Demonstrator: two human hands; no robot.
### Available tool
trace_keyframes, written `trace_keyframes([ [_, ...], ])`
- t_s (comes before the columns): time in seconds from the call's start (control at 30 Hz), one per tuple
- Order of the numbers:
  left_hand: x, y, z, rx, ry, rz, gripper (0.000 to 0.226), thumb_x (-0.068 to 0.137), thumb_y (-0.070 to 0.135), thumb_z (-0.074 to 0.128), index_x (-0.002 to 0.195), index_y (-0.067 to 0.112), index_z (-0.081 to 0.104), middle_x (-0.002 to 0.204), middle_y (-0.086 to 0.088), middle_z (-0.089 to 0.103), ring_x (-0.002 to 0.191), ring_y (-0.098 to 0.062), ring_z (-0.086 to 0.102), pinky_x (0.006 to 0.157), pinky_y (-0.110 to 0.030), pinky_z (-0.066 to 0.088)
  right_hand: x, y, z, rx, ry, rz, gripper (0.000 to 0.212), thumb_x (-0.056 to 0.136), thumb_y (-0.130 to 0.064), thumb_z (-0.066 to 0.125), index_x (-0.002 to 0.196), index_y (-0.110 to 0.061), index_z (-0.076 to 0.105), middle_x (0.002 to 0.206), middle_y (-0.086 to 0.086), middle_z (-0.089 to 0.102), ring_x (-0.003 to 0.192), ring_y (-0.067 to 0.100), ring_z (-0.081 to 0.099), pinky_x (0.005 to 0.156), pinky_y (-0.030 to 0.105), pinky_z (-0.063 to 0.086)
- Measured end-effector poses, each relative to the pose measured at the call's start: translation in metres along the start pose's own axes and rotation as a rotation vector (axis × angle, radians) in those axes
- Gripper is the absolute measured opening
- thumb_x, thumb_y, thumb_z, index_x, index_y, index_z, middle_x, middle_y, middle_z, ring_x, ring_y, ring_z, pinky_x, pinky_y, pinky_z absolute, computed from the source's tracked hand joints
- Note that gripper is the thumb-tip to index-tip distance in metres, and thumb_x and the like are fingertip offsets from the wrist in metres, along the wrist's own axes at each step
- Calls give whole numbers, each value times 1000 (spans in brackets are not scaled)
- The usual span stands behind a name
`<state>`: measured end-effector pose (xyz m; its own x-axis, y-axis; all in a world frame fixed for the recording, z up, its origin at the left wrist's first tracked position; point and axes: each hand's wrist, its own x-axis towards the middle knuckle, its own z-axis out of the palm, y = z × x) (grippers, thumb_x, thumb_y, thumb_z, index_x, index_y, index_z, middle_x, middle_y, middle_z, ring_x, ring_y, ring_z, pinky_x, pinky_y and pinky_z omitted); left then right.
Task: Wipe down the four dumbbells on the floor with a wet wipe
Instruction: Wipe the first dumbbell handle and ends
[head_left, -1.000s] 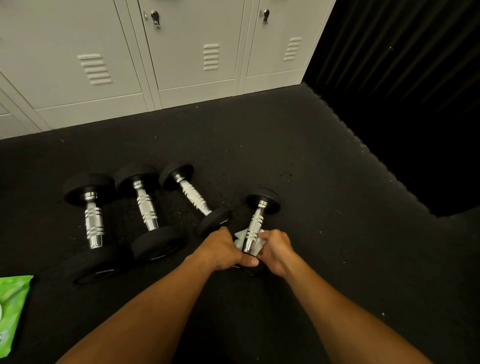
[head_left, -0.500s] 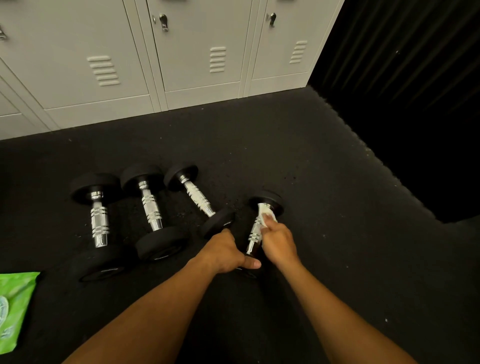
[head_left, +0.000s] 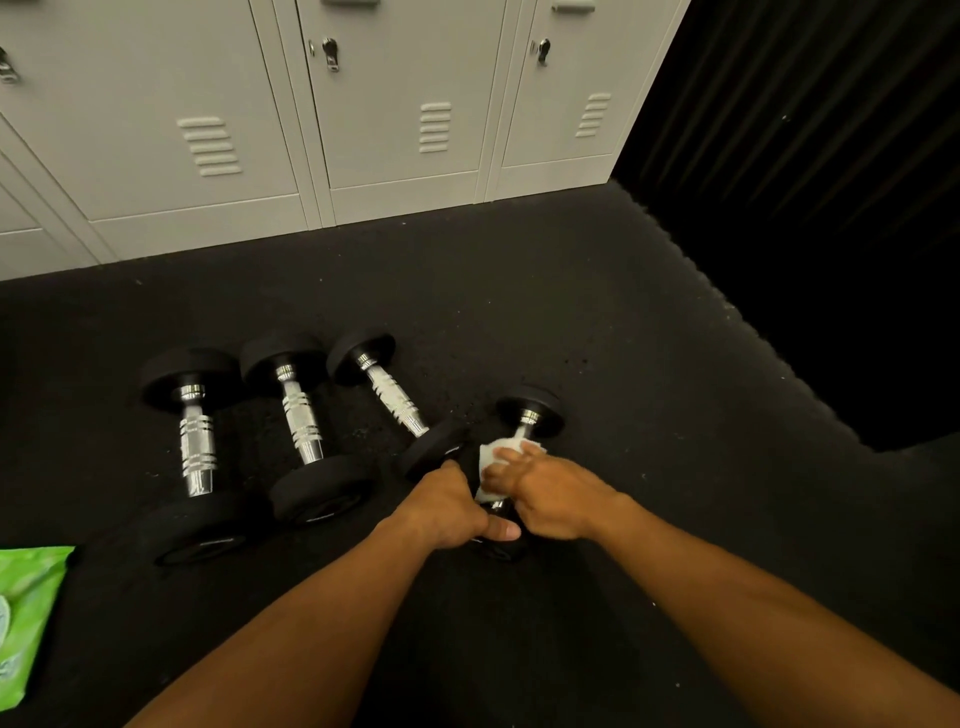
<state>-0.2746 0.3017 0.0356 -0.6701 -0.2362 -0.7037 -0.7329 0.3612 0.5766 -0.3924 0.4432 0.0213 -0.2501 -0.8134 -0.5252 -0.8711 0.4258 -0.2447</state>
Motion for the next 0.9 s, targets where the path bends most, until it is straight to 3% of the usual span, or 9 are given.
trace_keyframes([
  [0.1, 1, 2, -2, 27, -6, -13, 108, 63, 49, 93, 147, 10, 38, 143, -4, 53, 128, -21, 53, 93, -27, 44, -10, -5, -3, -34, -40, -167, 51, 95, -18, 44, 145, -24, 48, 153, -5, 44, 148, 16, 24, 124, 40, 12],
  [0.2, 2, 4, -2, 42, -10, -22, 108, 63, 49, 93, 148, 9, 38, 143, -4, 53, 128, -21, 53, 99, -31, 46, -15, -3, -11, -33, -54, -215, 57, 93, -11, 46, 148, -24, 44, 157, -6, 39, 151, 12, 17, 125, 38, 8],
  [0.3, 1, 5, -1, 43, -17, -21, 102, 67, 45, 91, 146, 10, 39, 143, -5, 53, 129, -22, 52, 100, -32, 45, -6, 4, -18, -56, -58, -155, 54, 92, -11, 47, 145, -23, 48, 150, -5, 46, 146, 14, 28, 123, 39, 15],
  [0.4, 0, 5, -1, 64, -5, -16, 103, 64, 49, 92, 145, 10, 40, 142, -5, 53, 128, -22, 53, 102, -33, 47, 7, 10, -27, -96, -15, -32, 46, 92, -21, 47, 137, -21, 54, 138, -2, 54, 134, 18, 43, 116, 41, 30],
  [0.53, 1, 4, -1, 65, -7, -14, 104, 61, 51, 93, 142, 10, 43, 138, -4, 55, 124, -21, 55, 104, -37, 48, 17, 7, -43, -111, 44, 135, 37, 97, -28, 47, 130, -17, 60, 139, 4, 52, 131, 23, 46, 101, 39, 43],
  [0.73, 1, 3, -1, 36, -11, -5, 101, 68, 45, 91, 147, 9, 39, 144, -5, 52, 131, -23, 52, 106, -35, 45, 13, -8, -12, -37, 14, 84, 44, 90, -19, 46, 131, -17, 60, 138, 0, 55, 138, 22, 36, 118, 43, 25],
  [0.9, 3, 2, -1, 37, -19, -17, 103, 63, 49, 92, 144, 10, 41, 140, -5, 54, 126, -22, 54, 102, -34, 48, -20, -9, 1, 246, -19, -10, 55, 95, -12, 43, 145, -34, 47, 159, -17, 31, 151, 7, 13, 118, 30, 10],
])
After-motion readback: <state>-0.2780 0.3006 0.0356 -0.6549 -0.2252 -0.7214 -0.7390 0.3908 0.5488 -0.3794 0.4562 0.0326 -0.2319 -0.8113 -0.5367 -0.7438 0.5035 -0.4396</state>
